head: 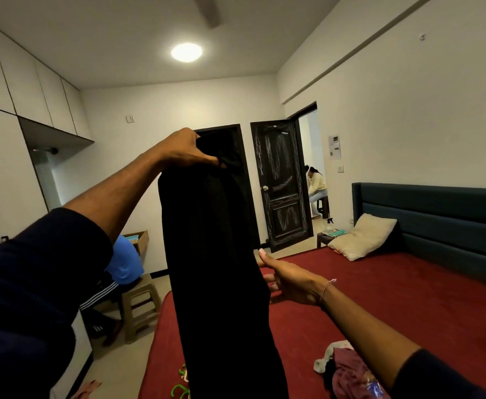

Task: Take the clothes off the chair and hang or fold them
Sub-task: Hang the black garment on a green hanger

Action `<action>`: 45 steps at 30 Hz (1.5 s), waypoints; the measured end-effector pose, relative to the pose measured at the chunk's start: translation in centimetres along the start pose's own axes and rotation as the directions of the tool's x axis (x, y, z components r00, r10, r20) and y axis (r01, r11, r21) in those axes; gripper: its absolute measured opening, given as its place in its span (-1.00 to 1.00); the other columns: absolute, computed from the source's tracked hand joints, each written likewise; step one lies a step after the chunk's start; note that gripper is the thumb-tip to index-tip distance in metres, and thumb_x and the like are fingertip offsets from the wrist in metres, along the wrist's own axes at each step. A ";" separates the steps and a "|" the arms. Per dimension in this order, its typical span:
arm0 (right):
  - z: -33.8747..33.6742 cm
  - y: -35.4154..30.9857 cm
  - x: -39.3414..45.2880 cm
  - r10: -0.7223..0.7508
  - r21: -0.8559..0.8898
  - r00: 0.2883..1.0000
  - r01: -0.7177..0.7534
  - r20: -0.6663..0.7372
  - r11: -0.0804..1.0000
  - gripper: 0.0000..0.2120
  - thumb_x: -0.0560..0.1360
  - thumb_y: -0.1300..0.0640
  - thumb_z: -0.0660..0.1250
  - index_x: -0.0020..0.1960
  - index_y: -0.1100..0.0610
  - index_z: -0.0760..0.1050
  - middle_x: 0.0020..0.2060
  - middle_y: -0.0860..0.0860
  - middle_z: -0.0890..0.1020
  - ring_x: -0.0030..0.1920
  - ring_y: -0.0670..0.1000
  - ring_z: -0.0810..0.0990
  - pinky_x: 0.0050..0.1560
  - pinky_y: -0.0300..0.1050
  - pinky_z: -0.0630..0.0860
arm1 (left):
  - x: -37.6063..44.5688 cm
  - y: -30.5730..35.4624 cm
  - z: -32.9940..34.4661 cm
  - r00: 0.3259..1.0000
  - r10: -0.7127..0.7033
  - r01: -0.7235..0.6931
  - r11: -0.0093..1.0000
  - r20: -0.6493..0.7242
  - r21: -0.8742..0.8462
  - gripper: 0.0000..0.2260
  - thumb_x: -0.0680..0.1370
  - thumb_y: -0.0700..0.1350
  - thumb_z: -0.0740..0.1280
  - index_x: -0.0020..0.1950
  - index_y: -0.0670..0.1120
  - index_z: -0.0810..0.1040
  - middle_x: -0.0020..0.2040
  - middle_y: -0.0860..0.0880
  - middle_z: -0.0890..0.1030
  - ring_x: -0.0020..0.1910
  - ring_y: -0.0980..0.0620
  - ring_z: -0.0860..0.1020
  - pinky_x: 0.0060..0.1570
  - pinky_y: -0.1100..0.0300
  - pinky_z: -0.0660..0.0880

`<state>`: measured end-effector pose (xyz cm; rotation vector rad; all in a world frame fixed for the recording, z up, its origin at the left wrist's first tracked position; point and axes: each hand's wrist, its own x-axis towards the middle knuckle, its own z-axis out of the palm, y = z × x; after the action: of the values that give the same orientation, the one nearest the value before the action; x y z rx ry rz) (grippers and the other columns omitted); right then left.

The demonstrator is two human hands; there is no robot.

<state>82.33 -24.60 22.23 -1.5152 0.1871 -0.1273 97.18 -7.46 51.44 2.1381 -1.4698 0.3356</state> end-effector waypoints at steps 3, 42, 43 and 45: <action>1.9 0.4 -0.3 -0.060 -0.034 0.995 0.063 0.085 0.997 -0.49 0.47 -0.45 0.26 -0.05 0.02 0.51 -0.31 -0.02 0.30 -0.31 -0.01 0.21 -0.14 -0.09 0.31 | -0.1 -0.3 -0.8 0.999 -0.023 0.024 0.999 -0.023 0.046 -0.63 0.44 0.08 0.52 -0.21 -0.20 0.51 -0.35 -0.10 0.48 -0.40 0.01 0.43 -0.39 0.18 0.31; 0.3 -3.3 -0.3 -0.321 0.032 0.766 0.406 -0.557 0.913 -0.92 0.61 0.21 0.34 0.06 0.21 0.55 -0.16 0.13 0.57 -0.24 0.02 0.61 -0.17 -0.04 0.59 | -3.8 -2.1 -7.7 0.992 -0.004 0.019 0.992 -0.123 0.121 -0.31 0.20 0.51 0.36 -0.24 -0.14 0.63 -0.42 -0.03 0.54 -0.54 0.10 0.47 -0.47 0.21 0.33; 0.4 -3.5 -0.4 -0.271 0.164 0.805 0.410 -0.529 0.897 -0.95 0.63 0.22 0.31 0.05 0.20 0.51 -0.18 0.11 0.56 -0.28 -0.01 0.60 -0.21 -0.07 0.58 | -3.7 -2.2 -7.6 0.992 -0.001 0.017 0.992 -0.127 0.122 -0.32 0.23 0.50 0.37 -0.23 -0.15 0.63 -0.40 -0.06 0.55 -0.50 0.06 0.48 -0.45 0.20 0.33; 0.6 -3.7 -0.5 -0.211 0.413 0.857 0.425 -0.470 0.806 -0.98 0.63 0.25 0.27 0.05 0.19 0.45 -0.20 0.11 0.57 -0.34 -0.02 0.63 -0.26 -0.08 0.62 | -3.6 -2.2 -7.3 0.990 -0.004 0.023 0.990 -0.143 0.136 -0.41 0.36 0.39 0.39 -0.21 -0.18 0.63 -0.37 -0.10 0.55 -0.46 0.00 0.47 -0.44 0.18 0.32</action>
<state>82.12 -24.10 25.93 -0.9608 0.2000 -0.7230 98.46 -0.03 55.23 2.1800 -1.3862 0.5874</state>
